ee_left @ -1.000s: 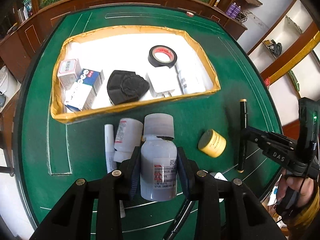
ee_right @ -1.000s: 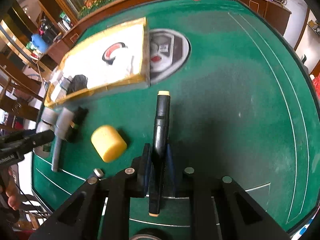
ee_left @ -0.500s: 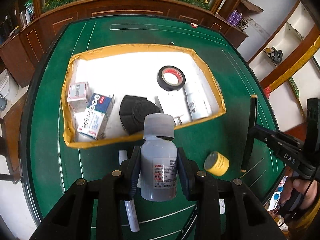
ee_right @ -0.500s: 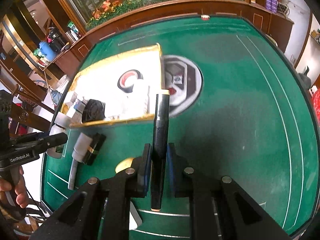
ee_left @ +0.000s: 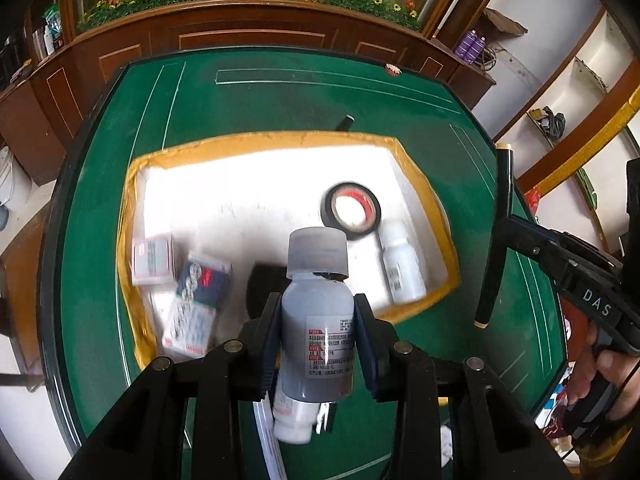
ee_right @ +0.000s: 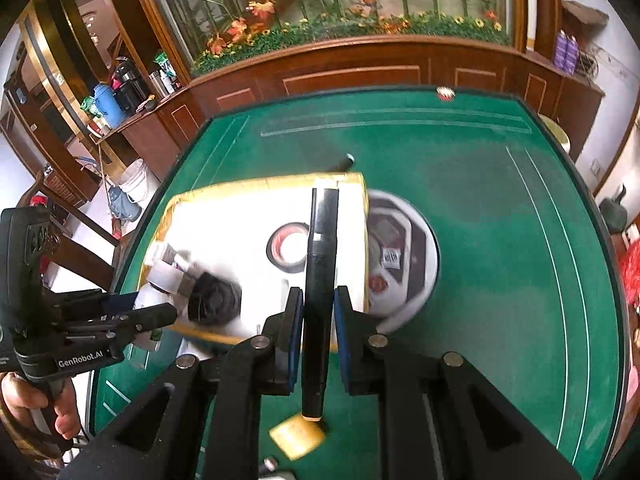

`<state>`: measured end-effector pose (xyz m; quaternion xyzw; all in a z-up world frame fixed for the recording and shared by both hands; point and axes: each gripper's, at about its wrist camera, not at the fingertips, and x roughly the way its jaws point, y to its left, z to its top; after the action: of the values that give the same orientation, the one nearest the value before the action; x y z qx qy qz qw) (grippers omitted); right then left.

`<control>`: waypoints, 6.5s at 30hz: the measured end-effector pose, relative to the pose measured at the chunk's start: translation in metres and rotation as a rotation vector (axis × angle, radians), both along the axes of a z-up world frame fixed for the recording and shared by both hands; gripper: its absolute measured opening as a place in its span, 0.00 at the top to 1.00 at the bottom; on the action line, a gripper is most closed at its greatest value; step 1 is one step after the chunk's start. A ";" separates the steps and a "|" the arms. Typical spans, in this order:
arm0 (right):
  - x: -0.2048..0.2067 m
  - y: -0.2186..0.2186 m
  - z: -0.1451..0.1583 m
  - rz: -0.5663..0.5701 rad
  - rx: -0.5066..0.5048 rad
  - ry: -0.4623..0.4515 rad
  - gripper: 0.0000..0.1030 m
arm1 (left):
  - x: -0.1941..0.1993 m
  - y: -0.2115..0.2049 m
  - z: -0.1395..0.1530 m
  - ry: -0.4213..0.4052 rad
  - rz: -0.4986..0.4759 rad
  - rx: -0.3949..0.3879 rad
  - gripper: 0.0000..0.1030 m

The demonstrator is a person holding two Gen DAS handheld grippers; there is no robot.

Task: Organize rigid objects
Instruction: 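Carry the bottle and black marker into the tray and open both tools, then withdraw both tools from the tray back toward the remaining items, then grasp the white paint marker with the left tool while the right tool grasps the yellow jar, then carry the white marker and yellow jar over the tray with both tools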

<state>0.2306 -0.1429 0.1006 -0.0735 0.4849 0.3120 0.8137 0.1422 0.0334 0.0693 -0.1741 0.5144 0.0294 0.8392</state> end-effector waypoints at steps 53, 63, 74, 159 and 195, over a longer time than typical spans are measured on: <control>0.047 0.054 -0.062 0.028 -0.185 0.070 0.64 | 0.069 0.042 -0.047 0.070 0.081 0.004 0.33; -0.003 0.022 -0.043 0.035 -0.128 0.100 0.16 | 0.006 0.034 -0.023 0.045 0.107 0.006 0.22; -0.058 -0.056 -0.068 -0.039 -0.081 0.242 0.11 | -0.098 0.000 -0.052 0.128 0.125 -0.029 0.21; -0.096 0.002 -0.061 0.252 -0.169 0.128 0.60 | -0.109 -0.004 -0.046 0.112 0.109 -0.004 0.86; -0.055 0.062 -0.040 0.196 -0.115 0.074 0.60 | -0.007 0.067 -0.002 0.030 0.111 -0.061 0.86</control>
<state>0.1758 -0.0804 0.0602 -0.1557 0.5221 0.3641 0.7554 0.1347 0.1006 0.0672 -0.2275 0.5169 0.0626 0.8229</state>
